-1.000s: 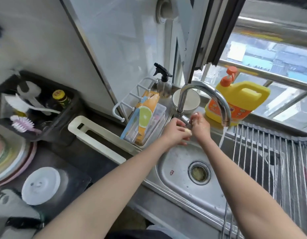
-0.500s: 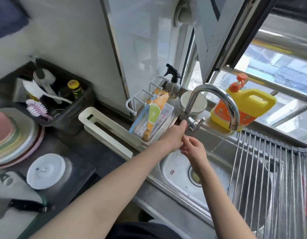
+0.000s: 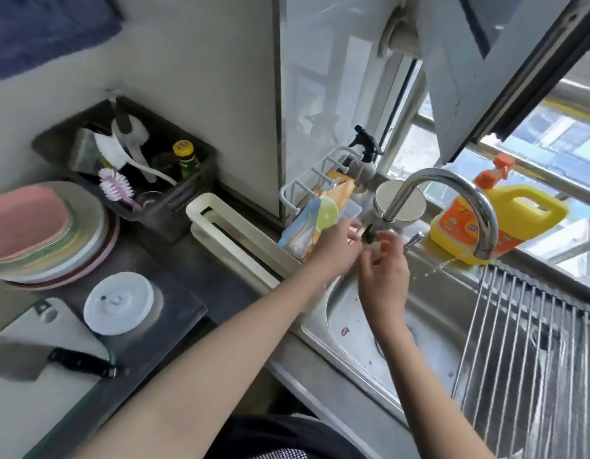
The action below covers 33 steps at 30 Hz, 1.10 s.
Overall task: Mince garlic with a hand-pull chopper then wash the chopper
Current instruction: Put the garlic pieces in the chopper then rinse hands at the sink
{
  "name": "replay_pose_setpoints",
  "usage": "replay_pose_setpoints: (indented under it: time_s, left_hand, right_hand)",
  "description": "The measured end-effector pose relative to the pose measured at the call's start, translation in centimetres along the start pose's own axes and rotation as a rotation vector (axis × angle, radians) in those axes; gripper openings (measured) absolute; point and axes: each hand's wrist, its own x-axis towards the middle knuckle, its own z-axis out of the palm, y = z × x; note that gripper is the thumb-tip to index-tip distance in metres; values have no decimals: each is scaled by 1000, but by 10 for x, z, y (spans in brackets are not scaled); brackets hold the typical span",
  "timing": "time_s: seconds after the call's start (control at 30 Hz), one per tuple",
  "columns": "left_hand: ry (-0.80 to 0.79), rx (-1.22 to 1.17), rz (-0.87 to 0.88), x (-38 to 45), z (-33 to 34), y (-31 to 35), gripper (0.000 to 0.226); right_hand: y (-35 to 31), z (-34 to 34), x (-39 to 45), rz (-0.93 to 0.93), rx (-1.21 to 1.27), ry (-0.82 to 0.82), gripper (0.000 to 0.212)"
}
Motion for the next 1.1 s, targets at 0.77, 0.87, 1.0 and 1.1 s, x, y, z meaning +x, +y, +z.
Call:
replay_pose_setpoints:
  time_s: [0.77,0.87,1.0,1.1]
  left_hand:
    - [420,-929,-660,-408,-363,-311,9]
    - [555,-993,-670,-460,-379,-337,11]
    - [755,-957,-662,-502,-390,-369,14]
    - [700,-616,-758,-510,-390,-381,33]
  right_hand:
    - [-292,287,-327,-510,167,-1433,15]
    - [-315,308,-375,-475,249,-1497,27]
    - [-326,328,-420,-306,270,-1499,23]
    - [-323,338,-438,-493,65,-1540,20]
